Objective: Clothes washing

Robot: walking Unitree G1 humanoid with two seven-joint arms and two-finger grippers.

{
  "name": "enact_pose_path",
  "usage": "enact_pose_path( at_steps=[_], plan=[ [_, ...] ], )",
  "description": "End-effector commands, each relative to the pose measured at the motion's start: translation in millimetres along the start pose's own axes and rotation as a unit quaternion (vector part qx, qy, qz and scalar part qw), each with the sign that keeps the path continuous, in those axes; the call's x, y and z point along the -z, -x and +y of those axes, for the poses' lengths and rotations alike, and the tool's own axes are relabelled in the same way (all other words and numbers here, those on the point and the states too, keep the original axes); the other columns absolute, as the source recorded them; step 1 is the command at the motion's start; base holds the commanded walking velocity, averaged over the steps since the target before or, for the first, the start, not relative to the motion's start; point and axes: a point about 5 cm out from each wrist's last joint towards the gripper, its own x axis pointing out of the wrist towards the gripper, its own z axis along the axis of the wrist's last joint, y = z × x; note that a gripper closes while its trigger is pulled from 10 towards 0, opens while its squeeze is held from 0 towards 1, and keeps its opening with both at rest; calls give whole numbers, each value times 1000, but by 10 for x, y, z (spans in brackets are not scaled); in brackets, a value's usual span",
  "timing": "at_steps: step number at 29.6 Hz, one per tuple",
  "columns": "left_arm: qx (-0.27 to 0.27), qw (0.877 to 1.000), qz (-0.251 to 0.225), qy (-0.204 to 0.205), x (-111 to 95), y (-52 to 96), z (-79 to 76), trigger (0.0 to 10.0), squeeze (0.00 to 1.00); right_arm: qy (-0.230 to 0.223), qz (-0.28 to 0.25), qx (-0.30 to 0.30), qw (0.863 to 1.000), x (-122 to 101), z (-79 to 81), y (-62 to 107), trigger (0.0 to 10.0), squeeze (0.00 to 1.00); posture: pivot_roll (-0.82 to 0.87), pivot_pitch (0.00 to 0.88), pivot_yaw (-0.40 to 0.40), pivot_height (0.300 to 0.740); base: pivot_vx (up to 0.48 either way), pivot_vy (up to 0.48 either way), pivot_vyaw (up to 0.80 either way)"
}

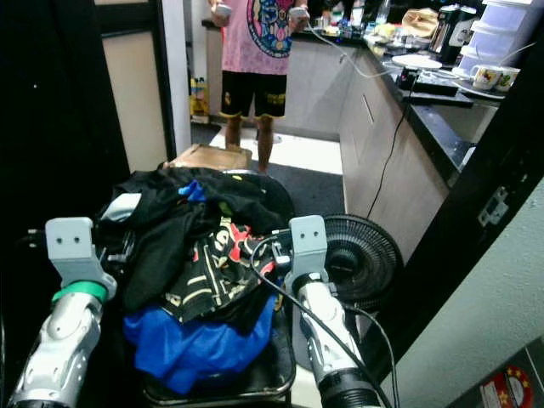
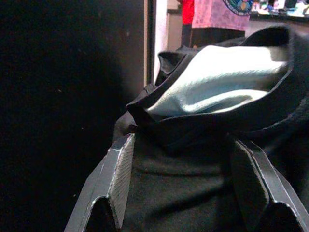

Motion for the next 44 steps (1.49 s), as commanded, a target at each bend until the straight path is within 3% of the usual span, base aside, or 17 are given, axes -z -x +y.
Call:
enact_pose_path(
  at_steps=[1,2,4,8,10,12,17,21,22,24,26,31,34,37,39,44],
  plan=[
    [-4,1000,3,-11,26,-9,1,10000,0,7,2,14,1000,14,-65,-5,10000,0,9,22,-24,740,0,0,0],
    [-4,1000,3,-11,26,-9,1,10000,0,7,2,14,1000,14,-65,-5,10000,0,9,22,-24,740,0,0,0],
    [-48,998,-31,-14,-118,-105,61,10000,0,-19,-43,82,996,-199,-254,-91,10000,0,2,15,-24,740,0,0,0],
    [-61,996,-63,15,-262,-150,86,10000,0,-44,-70,97,992,-357,-321,-143,10000,0,-1,12,-24,740,0,0,0],
    [-8,993,-85,84,-402,-140,4,10000,0,-43,-76,63,994,-422,-273,-169,10000,0,-2,12,-26,740,0,0,0],
    [48,985,-104,126,-511,-102,-92,10000,0,-42,-78,40,995,-457,-226,-177,10000,0,-2,13,-29,740,0,0,0],
    [105,977,-123,136,-619,-54,-196,10000,0,-35,-75,17,996,-454,-137,-179,10000,0,2,19,-34,740,0,0,0],
    [117,975,-131,133,-639,-50,-210,10000,0,-33,-72,15,997,-430,-115,-185,10000,0,2,19,-34,740,0,0,0],
    [151,973,-125,122,-628,-36,-216,10000,1000,-31,-67,11,997,-403,-99,-179,10000,0,1,23,-34,740,0,0,0],
    [174,971,-120,115,-617,-25,-219,10000,1000,-29,-64,8,998,-386,-88,-175,10000,0,1,23,-34,740,0,0,0],
    [235,965,-96,64,-555,19,-258,10000,1000,-25,-55,3,998,-348,-87,-162,10000,0,2,28,-34,740,0,0,0],
    [205,977,-53,27,-432,-49,-219,10000,1000,-12,-32,-2,999,-285,-108,-161,10000,0,-1,30,-36,740,0,0,0],
    [210,977,-14,35,-340,-72,-287,10000,1000,-5,-17,-6,1000,-254,-102,-169,10000,0,-6,31,-34,740,0,0,0],
    [218,975,-8,39,-333,-66,-304,10000,1000,-4,-16,-8,1000,-250,-100,-168,10000,0,-7,31,-32,740,0,0,0],
    [256,964,4,74,-347,-6,-388,10000,1000,-1,-13,-9,1000,-239,-101,-166,10000,0,-8,31,-31,740,0,0,0],
    [276,958,23,74,-316,47,-410,10000,1000,1,-9,-9,1000,-227,-103,-166,10000,0,-7,33,-33,740,0,0,0]
  ],
)
